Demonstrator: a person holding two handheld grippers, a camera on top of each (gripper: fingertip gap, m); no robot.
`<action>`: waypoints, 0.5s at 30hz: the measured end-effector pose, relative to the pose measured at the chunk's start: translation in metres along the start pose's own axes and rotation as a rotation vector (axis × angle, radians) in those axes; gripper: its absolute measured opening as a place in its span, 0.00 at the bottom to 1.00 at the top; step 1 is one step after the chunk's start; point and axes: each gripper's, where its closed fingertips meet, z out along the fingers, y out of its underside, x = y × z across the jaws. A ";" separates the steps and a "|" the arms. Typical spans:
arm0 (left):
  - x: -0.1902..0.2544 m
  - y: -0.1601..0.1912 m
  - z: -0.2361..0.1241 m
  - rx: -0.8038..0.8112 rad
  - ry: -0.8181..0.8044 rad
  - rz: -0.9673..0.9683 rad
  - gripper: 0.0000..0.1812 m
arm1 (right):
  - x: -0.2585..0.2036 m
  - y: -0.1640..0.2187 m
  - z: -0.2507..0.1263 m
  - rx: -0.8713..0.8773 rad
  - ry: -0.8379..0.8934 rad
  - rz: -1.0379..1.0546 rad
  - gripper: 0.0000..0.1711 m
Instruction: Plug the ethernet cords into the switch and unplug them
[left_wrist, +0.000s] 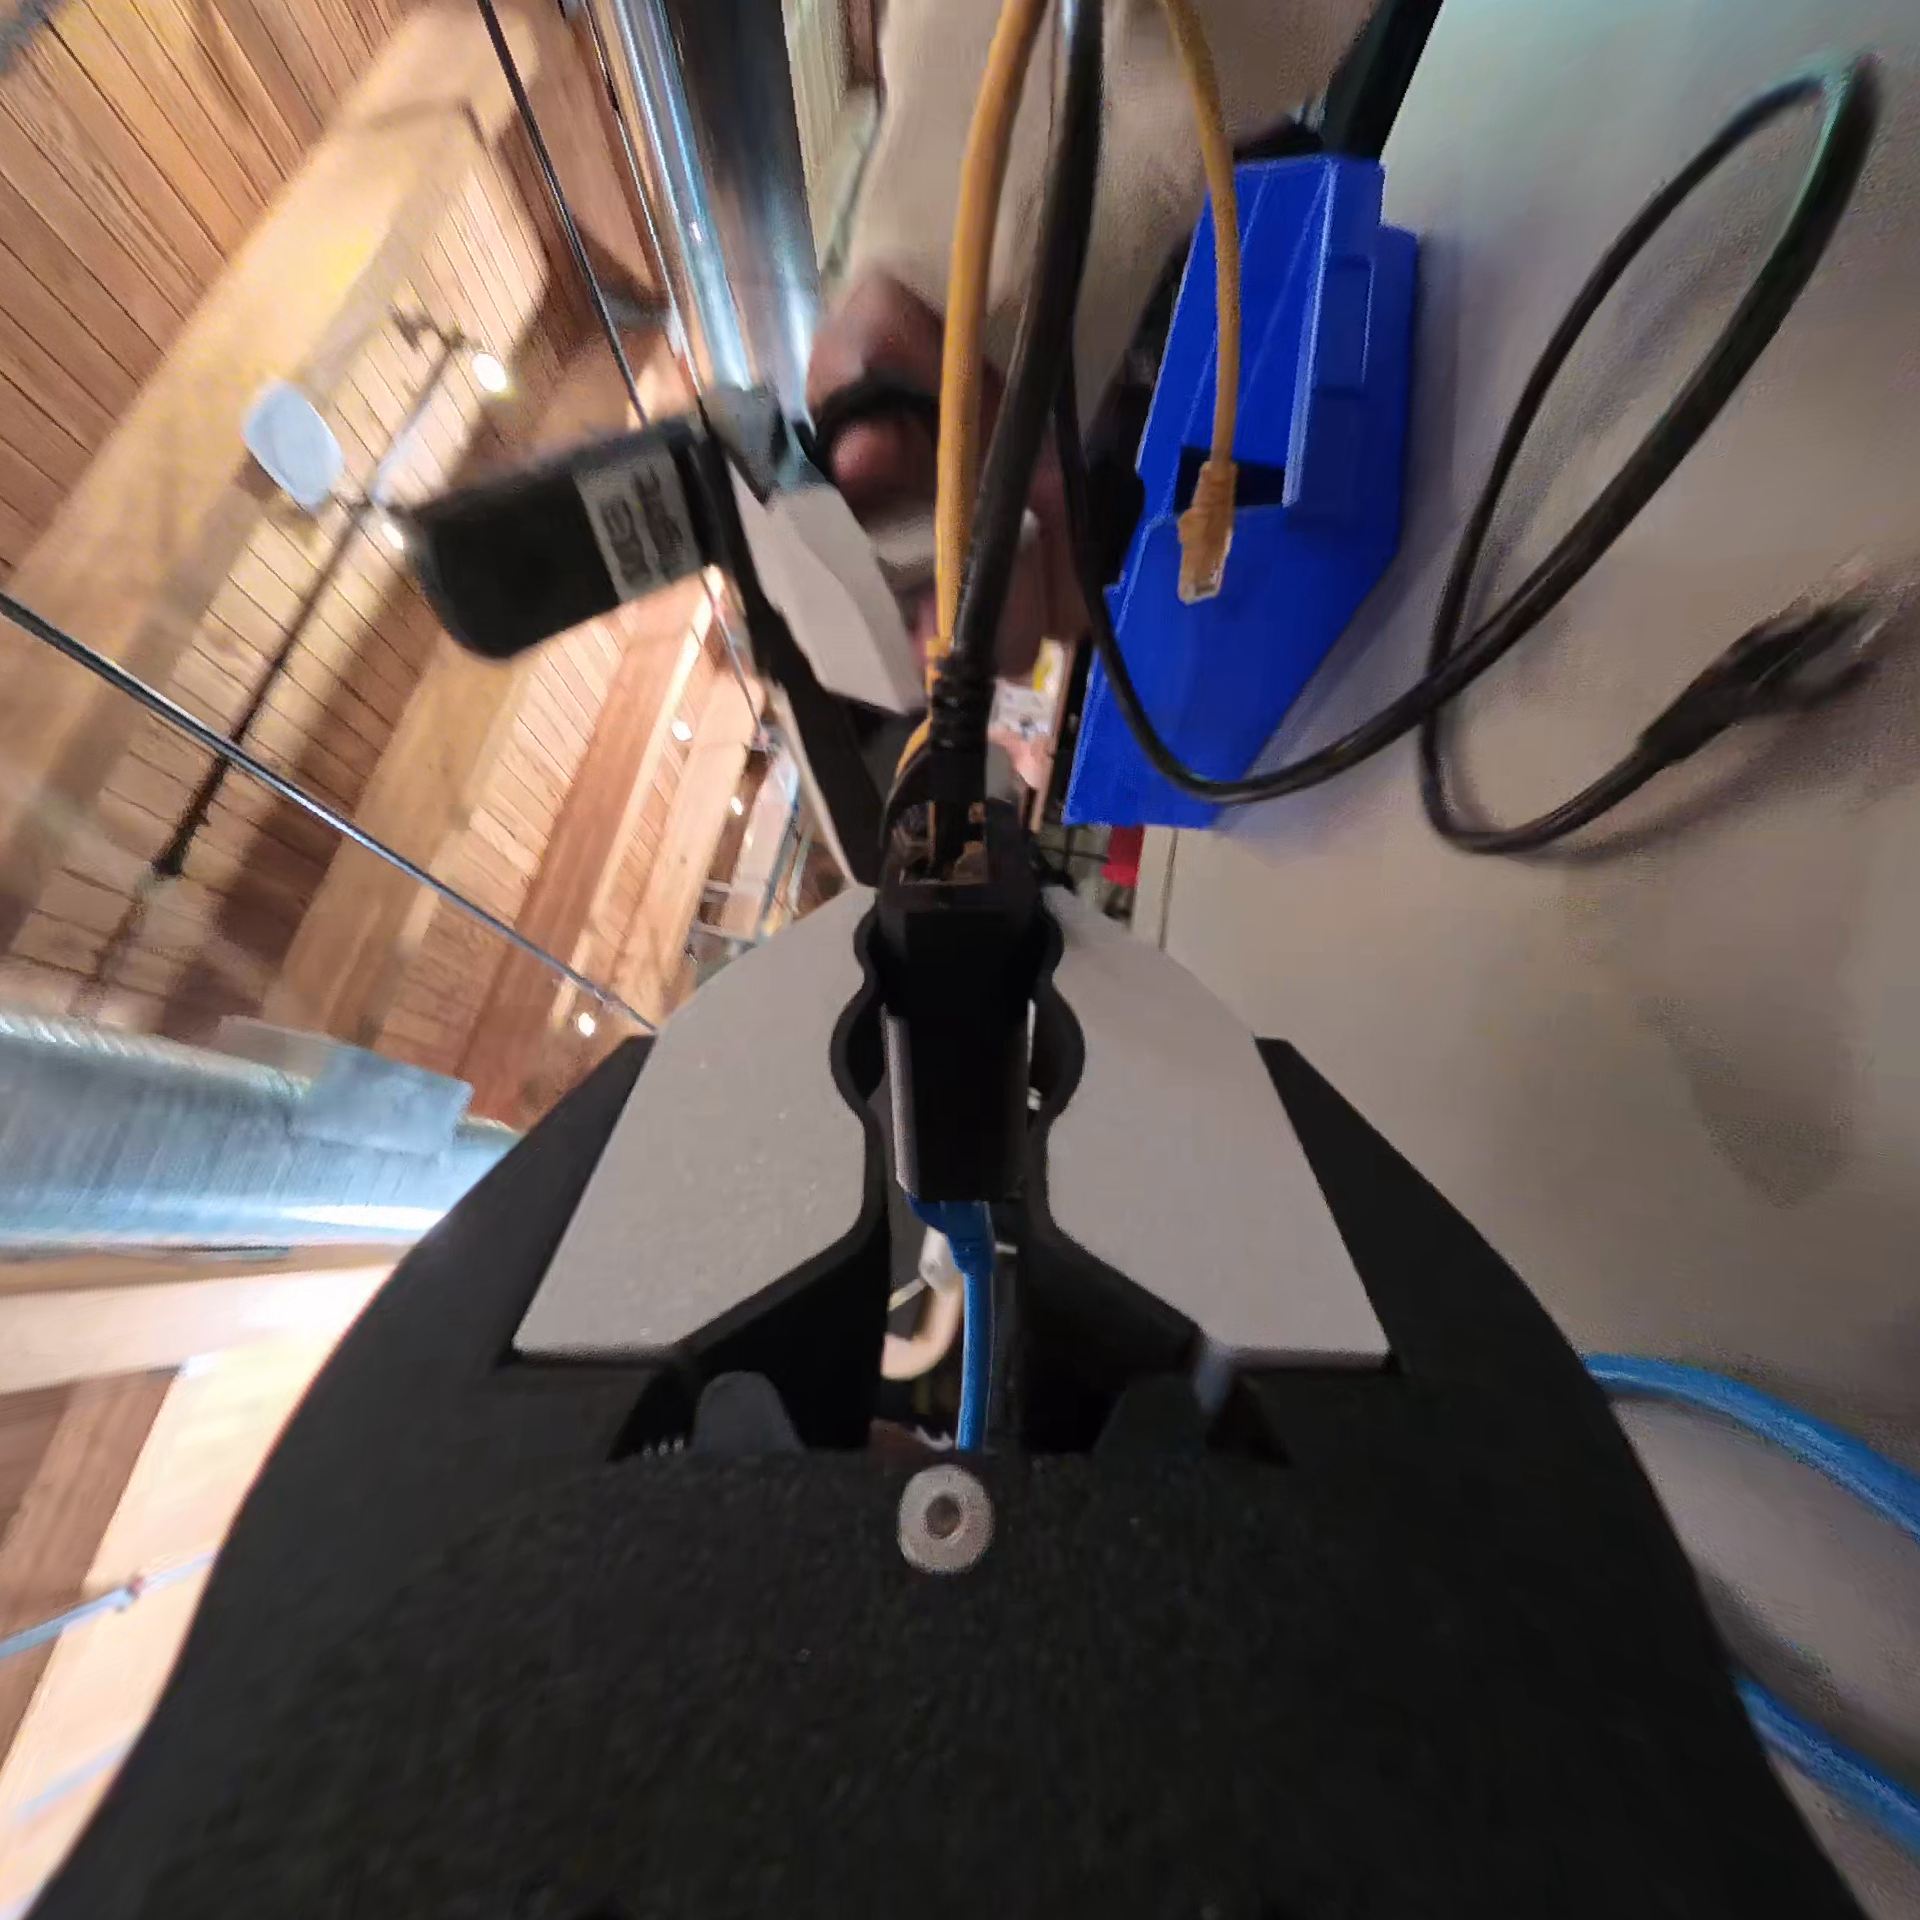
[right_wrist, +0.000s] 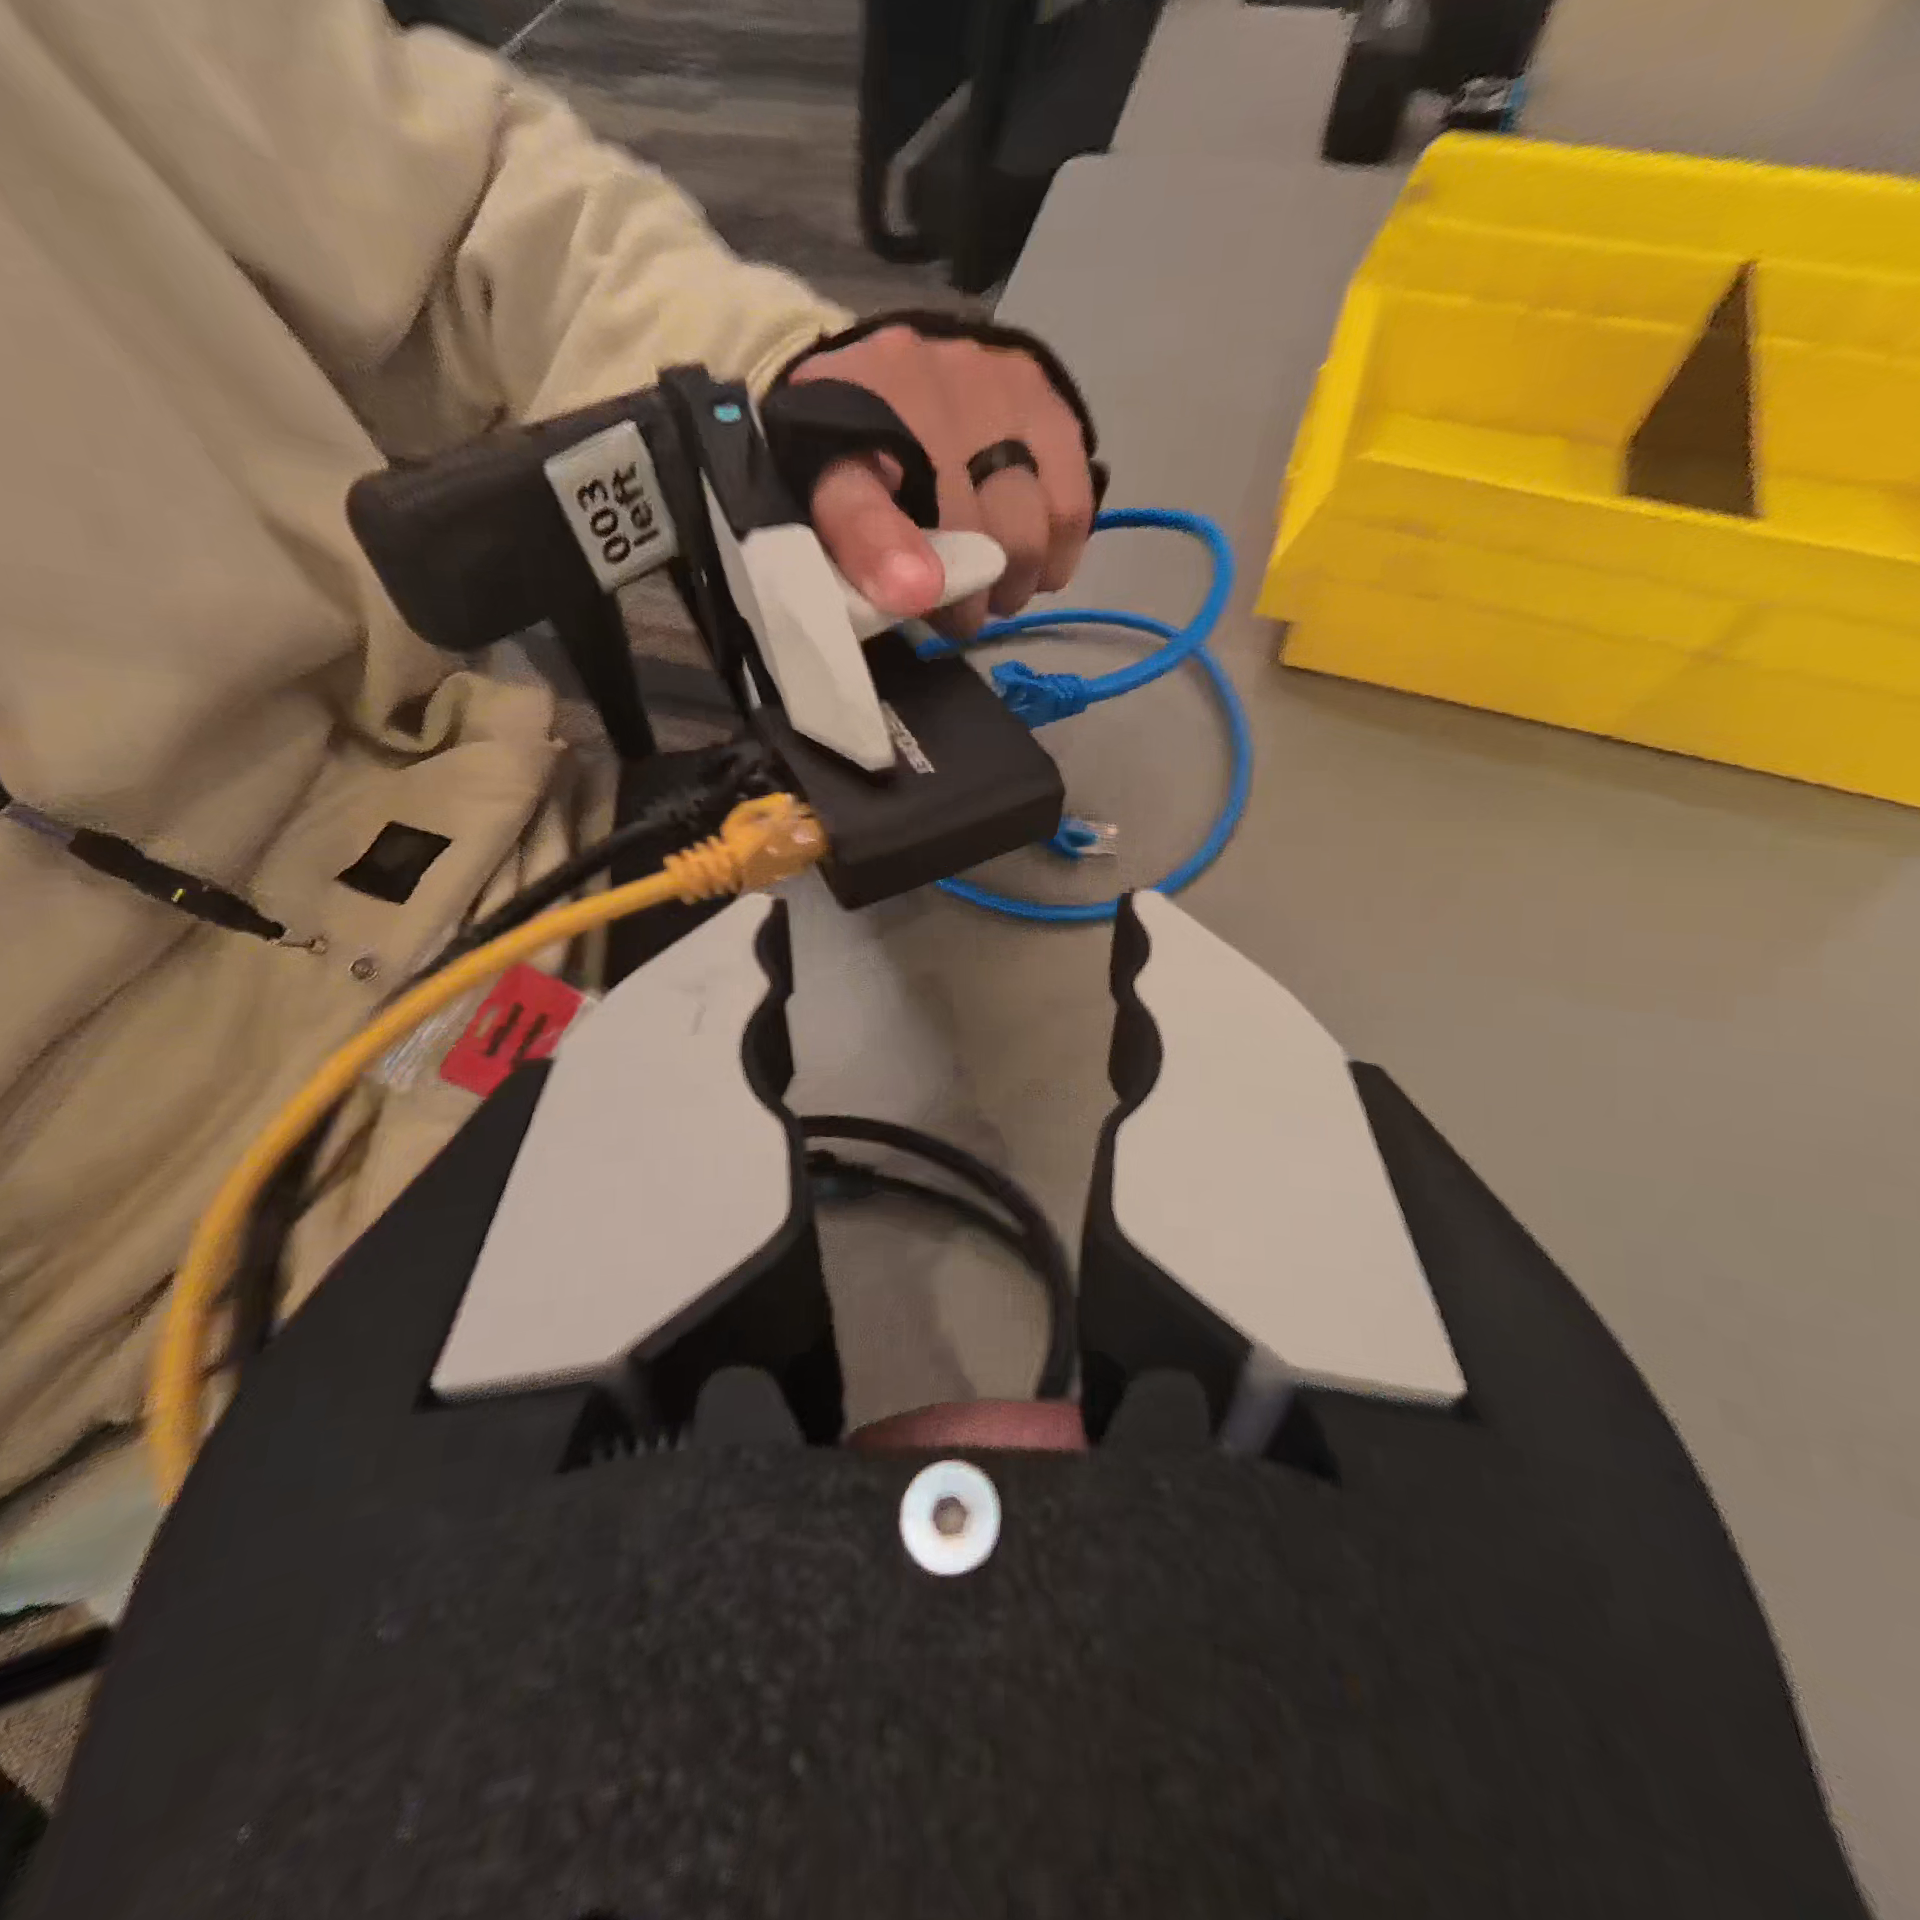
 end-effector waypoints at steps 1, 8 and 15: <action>-0.002 -0.004 0.002 0.031 -0.012 0.029 0.13 | -0.001 0.006 0.007 -0.025 -0.037 -0.001 0.37; -0.013 -0.009 0.021 0.155 -0.059 -0.018 0.13 | -0.007 0.005 0.020 0.190 -0.259 0.061 0.39; -0.027 -0.002 0.034 0.197 -0.106 -0.168 0.13 | -0.004 -0.012 0.007 0.406 -0.286 0.064 0.38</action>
